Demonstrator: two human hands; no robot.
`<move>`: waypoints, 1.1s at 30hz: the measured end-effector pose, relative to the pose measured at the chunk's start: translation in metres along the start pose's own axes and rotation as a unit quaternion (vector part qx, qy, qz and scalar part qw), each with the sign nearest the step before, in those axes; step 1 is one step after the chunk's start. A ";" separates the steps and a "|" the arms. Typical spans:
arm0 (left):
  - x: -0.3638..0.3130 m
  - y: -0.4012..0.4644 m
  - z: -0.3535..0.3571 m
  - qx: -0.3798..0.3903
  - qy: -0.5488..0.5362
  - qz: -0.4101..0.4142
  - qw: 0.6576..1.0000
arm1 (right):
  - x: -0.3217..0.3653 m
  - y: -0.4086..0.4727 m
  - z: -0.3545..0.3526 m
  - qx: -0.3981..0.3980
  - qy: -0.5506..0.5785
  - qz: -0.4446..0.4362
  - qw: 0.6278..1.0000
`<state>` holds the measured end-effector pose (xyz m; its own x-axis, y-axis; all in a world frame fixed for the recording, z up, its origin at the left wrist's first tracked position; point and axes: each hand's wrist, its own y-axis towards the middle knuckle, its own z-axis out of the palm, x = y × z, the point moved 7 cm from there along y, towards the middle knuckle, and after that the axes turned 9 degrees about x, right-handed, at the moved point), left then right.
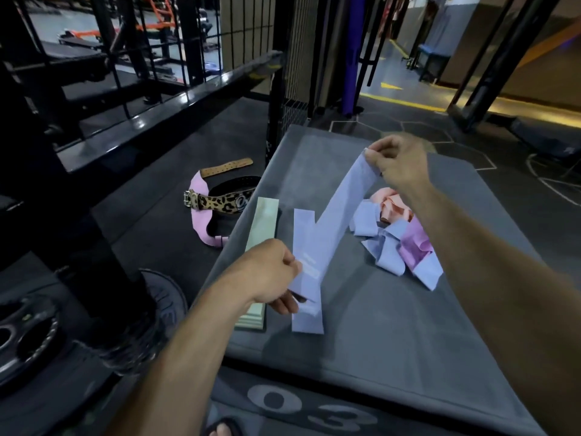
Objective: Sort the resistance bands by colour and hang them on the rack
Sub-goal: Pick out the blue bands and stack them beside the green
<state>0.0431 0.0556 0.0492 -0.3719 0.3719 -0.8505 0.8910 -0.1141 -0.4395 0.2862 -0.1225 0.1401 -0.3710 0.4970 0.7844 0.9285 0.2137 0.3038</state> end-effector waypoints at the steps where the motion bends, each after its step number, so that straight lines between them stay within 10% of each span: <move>1: 0.000 0.000 0.006 0.022 0.006 -0.010 1.000 | -0.003 0.003 0.009 0.015 -0.001 0.001 1.000; 16: 0.021 0.014 0.021 0.075 0.110 -0.110 0.985 | -0.057 0.011 0.145 0.259 -0.107 0.005 0.960; 33: 0.011 0.020 0.026 0.061 0.141 -0.105 0.983 | -0.070 0.013 0.175 0.288 -0.092 -0.030 0.953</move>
<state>0.0498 0.0333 0.0231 -0.4414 0.6371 -0.6318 0.7583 -0.1115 -0.6423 0.3213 -0.0072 -0.0057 -0.4698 0.5966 0.6507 0.7613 0.6469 -0.0435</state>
